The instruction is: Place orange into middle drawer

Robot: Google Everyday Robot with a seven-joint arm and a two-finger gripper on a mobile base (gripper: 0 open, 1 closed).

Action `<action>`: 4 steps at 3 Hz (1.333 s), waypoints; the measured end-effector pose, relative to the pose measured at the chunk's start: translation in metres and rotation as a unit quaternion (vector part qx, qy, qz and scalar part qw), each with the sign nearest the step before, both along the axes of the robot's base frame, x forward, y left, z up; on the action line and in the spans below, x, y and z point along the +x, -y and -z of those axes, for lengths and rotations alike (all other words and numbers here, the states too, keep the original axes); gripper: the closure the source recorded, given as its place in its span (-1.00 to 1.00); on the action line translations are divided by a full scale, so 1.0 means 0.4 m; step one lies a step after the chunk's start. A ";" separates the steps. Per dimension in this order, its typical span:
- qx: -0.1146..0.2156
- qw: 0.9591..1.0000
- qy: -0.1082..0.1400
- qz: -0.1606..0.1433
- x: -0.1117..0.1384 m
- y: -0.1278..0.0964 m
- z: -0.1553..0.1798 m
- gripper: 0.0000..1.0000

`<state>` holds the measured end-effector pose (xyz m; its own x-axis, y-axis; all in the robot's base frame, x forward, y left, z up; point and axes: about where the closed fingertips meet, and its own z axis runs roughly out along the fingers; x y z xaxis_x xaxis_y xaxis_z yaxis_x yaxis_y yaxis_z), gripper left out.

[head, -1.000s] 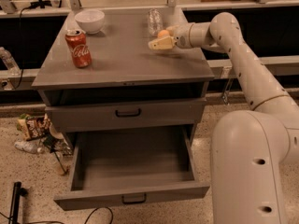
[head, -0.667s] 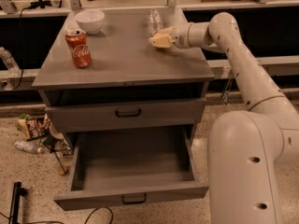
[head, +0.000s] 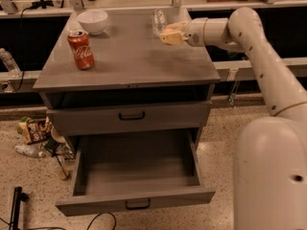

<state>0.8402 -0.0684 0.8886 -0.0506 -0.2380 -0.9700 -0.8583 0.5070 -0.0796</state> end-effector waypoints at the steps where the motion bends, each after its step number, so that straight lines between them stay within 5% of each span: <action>1: 0.011 0.998 0.010 -0.058 -0.243 0.034 -0.115 1.00; 2: 0.015 0.995 -0.015 -0.102 -0.413 0.020 -0.096 1.00; 3: 0.013 0.994 -0.030 -0.108 -0.427 0.006 -0.057 1.00; 4: 0.019 0.995 -0.011 -0.100 -0.441 0.003 -0.096 1.00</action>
Offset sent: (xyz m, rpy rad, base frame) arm -0.2464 -0.0058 0.0207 0.0348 0.1044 0.3030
